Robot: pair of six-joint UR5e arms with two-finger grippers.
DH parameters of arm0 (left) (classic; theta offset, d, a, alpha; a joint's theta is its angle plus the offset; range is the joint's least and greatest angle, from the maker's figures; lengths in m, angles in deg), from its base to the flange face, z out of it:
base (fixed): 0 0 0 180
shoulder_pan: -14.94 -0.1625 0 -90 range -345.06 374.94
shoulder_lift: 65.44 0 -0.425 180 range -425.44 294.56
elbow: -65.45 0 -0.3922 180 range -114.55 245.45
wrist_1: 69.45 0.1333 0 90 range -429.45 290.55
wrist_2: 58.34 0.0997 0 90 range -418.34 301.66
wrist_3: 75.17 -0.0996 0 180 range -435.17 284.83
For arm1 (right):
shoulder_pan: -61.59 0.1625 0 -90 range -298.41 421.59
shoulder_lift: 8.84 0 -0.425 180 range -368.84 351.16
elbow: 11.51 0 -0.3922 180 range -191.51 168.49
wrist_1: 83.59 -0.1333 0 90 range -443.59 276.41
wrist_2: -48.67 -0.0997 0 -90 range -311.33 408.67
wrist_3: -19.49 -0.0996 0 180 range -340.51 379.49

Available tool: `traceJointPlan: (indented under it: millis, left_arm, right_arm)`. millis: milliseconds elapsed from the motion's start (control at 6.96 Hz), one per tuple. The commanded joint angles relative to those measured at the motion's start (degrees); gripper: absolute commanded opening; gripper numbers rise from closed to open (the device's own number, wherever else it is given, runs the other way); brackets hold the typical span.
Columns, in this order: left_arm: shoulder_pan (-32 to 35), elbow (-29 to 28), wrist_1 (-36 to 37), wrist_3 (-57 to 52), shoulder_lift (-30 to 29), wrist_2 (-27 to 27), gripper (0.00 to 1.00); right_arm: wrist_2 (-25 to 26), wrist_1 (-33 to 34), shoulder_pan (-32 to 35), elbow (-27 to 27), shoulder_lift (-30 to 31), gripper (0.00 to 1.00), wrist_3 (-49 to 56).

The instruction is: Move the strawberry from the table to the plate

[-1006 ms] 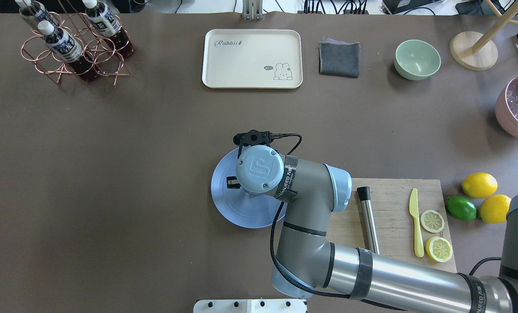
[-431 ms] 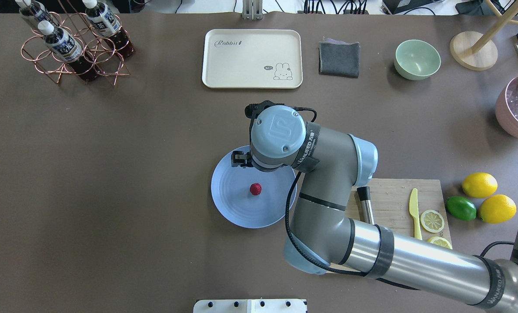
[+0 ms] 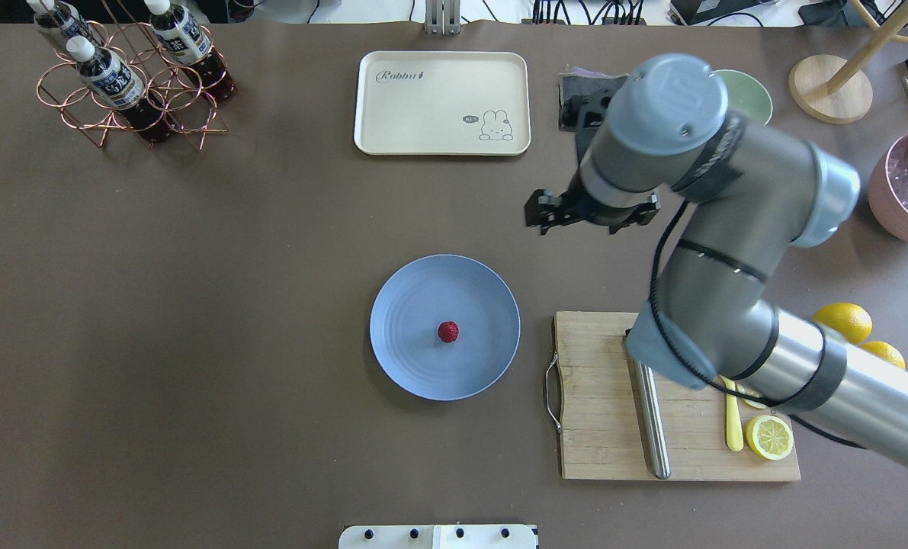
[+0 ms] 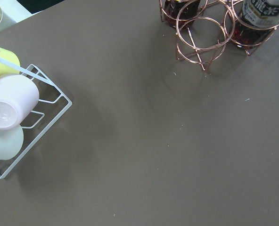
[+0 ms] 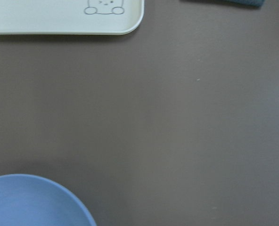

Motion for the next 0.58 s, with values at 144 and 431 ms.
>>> traceJointPlan:
  millis: [144,431]
  left_arm:
    - [1.8,0.2,0.6,-1.7,2.4,-0.2,0.98]
    - [1.8,-0.2,0.7,-1.6,2.3,-1.2,0.98]
  right_arm:
    - [-14.3,-0.4,20.3,0.8,15.0,1.0,25.6]
    - [-20.6,-0.2,32.1,-1.1,21.0,1.0,41.8]
